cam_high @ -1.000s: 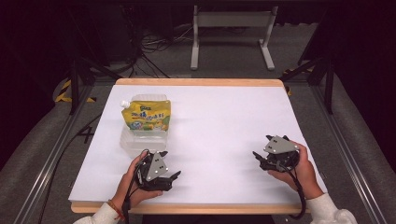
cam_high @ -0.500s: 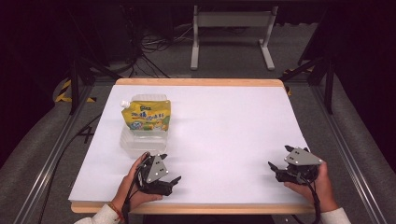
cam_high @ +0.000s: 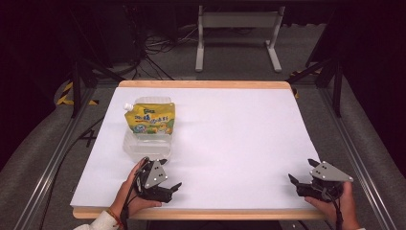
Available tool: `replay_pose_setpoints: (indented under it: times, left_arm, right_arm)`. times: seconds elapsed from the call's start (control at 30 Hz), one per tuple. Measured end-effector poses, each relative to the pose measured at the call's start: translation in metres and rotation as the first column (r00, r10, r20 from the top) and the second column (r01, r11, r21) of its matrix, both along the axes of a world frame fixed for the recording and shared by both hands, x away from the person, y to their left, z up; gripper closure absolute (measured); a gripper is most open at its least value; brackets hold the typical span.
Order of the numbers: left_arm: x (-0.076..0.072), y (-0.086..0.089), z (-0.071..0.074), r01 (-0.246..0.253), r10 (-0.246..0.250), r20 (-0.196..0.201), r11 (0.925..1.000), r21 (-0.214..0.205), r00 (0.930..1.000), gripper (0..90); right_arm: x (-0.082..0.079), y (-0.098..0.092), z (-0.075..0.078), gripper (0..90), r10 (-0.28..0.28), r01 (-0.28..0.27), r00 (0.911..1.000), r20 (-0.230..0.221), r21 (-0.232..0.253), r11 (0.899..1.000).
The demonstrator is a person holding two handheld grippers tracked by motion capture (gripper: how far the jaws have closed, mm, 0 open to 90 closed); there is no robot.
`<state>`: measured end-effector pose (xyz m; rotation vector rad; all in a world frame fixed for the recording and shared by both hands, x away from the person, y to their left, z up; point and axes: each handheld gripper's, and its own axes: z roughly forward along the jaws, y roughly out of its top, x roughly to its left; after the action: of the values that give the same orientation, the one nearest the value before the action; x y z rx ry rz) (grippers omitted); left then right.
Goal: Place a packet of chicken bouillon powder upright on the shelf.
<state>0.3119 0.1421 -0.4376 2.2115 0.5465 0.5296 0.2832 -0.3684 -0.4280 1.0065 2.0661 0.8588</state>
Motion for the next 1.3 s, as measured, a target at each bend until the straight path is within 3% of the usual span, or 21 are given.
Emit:
replay_pose_setpoints:
  times: [0.27, 0.57, 1.3]
  left_arm:
    - [0.001, 0.009, -0.003, -0.006, 0.006, -0.019, 1.0, -0.005, 0.9998, 10.6]
    - [0.003, 0.005, -0.005, 0.009, -0.009, -0.02, 0.9999, 0.004, 0.9998, 10.2]
    - [0.002, 0.003, -0.006, 0.02, -0.02, -0.027, 0.9998, -0.004, 0.9994, 9.9]
  right_arm:
    - [-0.009, -0.01, -0.009, 14.6, -0.038, 0.038, 0.9991, -0.018, 0.016, 0.999]
    - [-0.012, -0.013, -0.011, 14.3, -0.063, 0.064, 0.9978, -0.022, 0.051, 0.997]
    - [-0.011, -0.003, -0.011, 14.3, -0.047, 0.048, 0.9987, -0.017, 0.018, 0.999]
